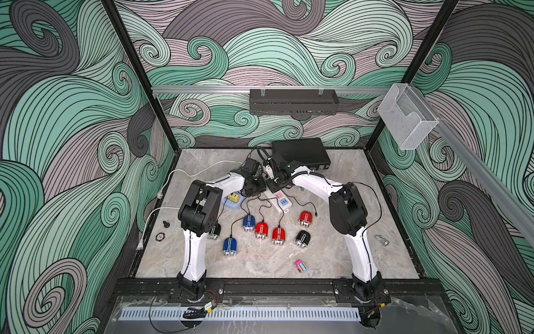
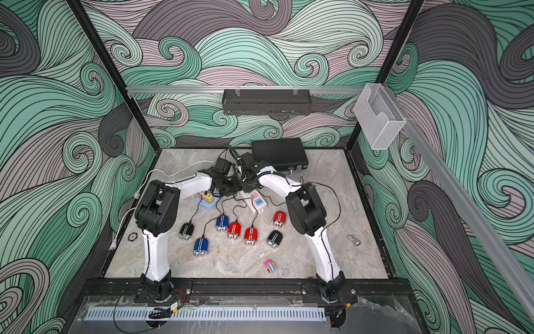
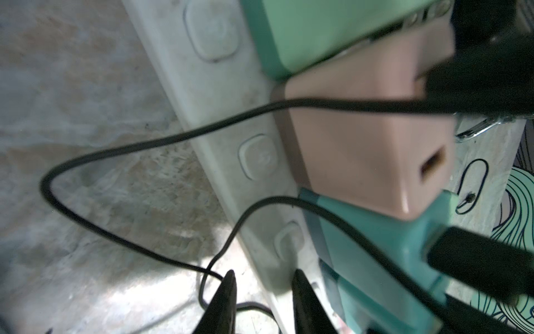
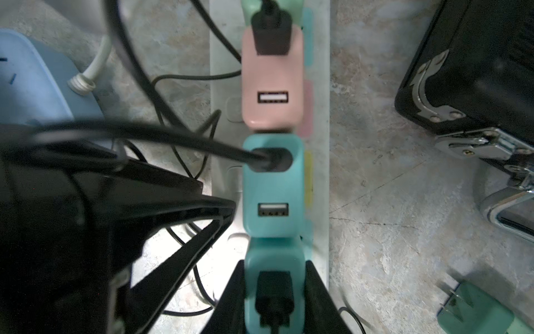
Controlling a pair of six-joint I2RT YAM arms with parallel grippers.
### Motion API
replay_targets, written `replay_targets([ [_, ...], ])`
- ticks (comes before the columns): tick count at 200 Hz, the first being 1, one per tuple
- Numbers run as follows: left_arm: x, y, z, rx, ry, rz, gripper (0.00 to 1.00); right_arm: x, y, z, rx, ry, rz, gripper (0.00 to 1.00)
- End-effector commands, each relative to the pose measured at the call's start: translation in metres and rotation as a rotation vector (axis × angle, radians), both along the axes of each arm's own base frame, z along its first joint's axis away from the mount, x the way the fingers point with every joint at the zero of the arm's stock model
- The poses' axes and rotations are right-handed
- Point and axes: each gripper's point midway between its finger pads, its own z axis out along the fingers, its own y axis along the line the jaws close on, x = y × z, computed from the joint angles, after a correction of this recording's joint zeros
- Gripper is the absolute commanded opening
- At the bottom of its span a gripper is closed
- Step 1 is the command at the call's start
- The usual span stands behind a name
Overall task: Unplug the electric shaver
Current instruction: Remove the plug from the socket, then place the plug at the center of the board.
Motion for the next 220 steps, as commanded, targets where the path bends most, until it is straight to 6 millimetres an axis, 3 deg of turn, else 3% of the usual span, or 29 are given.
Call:
replay_targets([
  [1, -0.028, 0.024, -0.034, 0.115, 0.123, 0.023, 0.32, 0.001, -0.004, 0.042, 0.02, -0.072, -0.011, 0.22],
  [122, -0.029, 0.022, -0.033, 0.124, 0.12, 0.015, 0.32, -0.005, -0.011, 0.055, -0.017, -0.106, -0.03, 0.22],
  [184, -0.023, 0.016, -0.013, 0.118, 0.086, -0.001, 0.32, -0.01, -0.038, 0.089, -0.012, -0.167, -0.109, 0.21],
  [220, -0.02, 0.013, -0.001, 0.117, 0.065, -0.01, 0.32, -0.013, -0.07, 0.106, -0.005, -0.183, -0.194, 0.21],
])
